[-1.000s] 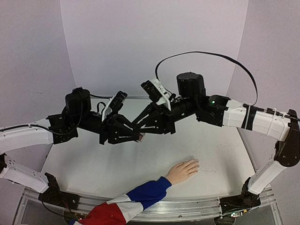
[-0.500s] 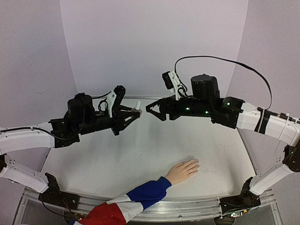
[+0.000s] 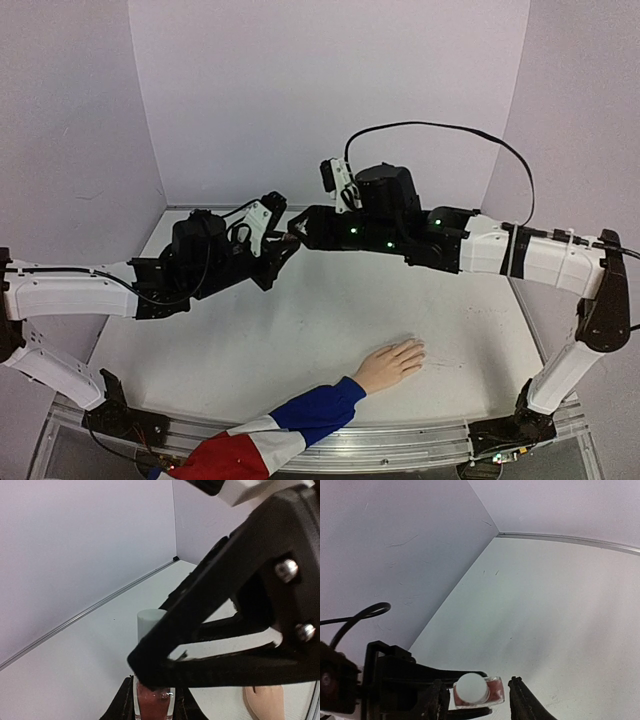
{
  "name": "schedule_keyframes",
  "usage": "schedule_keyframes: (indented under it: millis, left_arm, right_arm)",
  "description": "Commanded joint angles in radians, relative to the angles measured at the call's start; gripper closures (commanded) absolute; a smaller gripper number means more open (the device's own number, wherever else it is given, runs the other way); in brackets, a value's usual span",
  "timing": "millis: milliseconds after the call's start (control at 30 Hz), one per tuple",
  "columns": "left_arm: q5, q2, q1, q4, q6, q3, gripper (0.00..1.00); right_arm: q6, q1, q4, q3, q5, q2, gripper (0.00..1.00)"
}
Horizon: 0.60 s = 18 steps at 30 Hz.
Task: Paint the nails
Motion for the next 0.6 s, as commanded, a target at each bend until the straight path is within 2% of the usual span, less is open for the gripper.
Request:
schedule_keyframes:
  millis: [0,67,167,233,333,367,433,500,567]
  left_arm:
    - [-0.042,-0.013,-0.016,0.053,0.007,0.061,1.00]
    - [-0.038,-0.019,-0.018,0.053,0.006,0.060,1.00]
    - [-0.017,-0.032,-0.018,0.053,-0.005,0.053,1.00]
    - [0.008,-0.041,-0.018,0.048,-0.017,0.048,1.00]
    - [0.112,-0.072,-0.013,0.036,-0.048,0.035,1.00]
    - [0.196,-0.089,-0.002,0.034,-0.064,0.030,1.00]
    - [0.445,-0.128,0.055,0.034,-0.154,0.019,1.00]
    - [0.726,-0.157,0.120,0.040,-0.216,0.026,1.00]
    - [0.991,-0.179,0.135,0.039,-0.235,0.049,1.00]
  right_arm:
    - [0.021,0.010,0.028,0.076,0.067,0.031,0.64]
    - [0.017,0.010,0.028,0.074,0.068,0.036,0.69]
    - [0.002,0.010,0.028,0.071,0.066,0.038,0.85]
    - [-0.030,0.010,0.030,0.061,0.046,0.029,0.92]
    - [-0.141,0.001,0.032,0.047,-0.079,0.009,1.00]
    - [-0.184,-0.007,0.032,0.036,-0.146,-0.002,1.00]
    - [-0.322,-0.032,0.032,0.009,-0.412,-0.032,1.00]
    - [-0.465,-0.040,0.025,-0.028,-0.721,-0.070,1.00]
    - [-0.583,-0.042,-0.022,-0.053,-1.031,-0.095,1.00]
